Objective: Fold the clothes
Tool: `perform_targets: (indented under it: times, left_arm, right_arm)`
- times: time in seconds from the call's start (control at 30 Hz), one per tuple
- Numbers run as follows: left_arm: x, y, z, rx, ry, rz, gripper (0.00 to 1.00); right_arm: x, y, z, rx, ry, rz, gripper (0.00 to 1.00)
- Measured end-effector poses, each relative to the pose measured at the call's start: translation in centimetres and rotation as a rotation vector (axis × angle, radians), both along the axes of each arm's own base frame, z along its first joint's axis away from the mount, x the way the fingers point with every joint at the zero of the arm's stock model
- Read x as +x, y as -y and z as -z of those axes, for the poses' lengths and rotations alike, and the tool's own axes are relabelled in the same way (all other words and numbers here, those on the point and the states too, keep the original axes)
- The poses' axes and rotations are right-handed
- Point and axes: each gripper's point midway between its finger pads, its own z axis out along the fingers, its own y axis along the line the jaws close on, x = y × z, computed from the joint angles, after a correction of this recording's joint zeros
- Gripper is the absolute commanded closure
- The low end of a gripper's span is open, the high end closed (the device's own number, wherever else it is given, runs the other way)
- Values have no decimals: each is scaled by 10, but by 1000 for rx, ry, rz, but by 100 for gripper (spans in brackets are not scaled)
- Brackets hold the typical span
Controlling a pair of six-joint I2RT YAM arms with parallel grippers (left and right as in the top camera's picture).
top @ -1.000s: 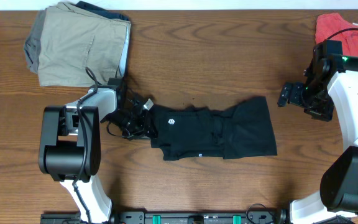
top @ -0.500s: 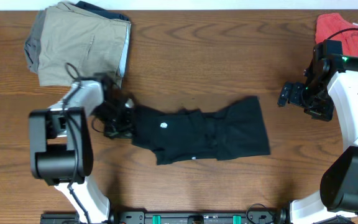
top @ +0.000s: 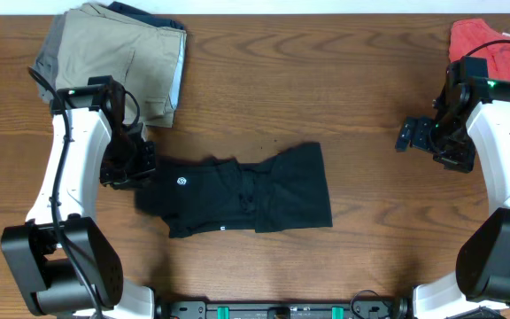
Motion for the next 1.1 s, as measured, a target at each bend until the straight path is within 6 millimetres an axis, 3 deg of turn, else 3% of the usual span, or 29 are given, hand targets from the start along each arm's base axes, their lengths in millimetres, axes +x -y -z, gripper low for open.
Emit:
perform_targets:
  times: [0.03,0.17,0.3,0.53,0.67,0.93,1.1]
  left_arm:
    - [0,-1,1,7,-3,5,42]
    - [-3,-5,3,25,-23,10,14]
    - [-2,-7,6,37,-27,7,0]
    - [38,-12,17,54,133,13,2]
    - [54,-26,23,63,194,-10,2]
    - [46,-72,52,23,113,-140,2]
    - [44,-66,68,-134,103,-137,2]
  right_arm:
    - [0,0,0,0,0,0,1]
    - [0,0,0,0,0,0,1]
    - [0,0,0,0,0,0,1]
    - [0,0,0,0,0,0,1]
    - [0,0,0,0,0,0,1]
    - [0,0,0,0,0,0,1]
    - [0,0,0,0,0,0,1]
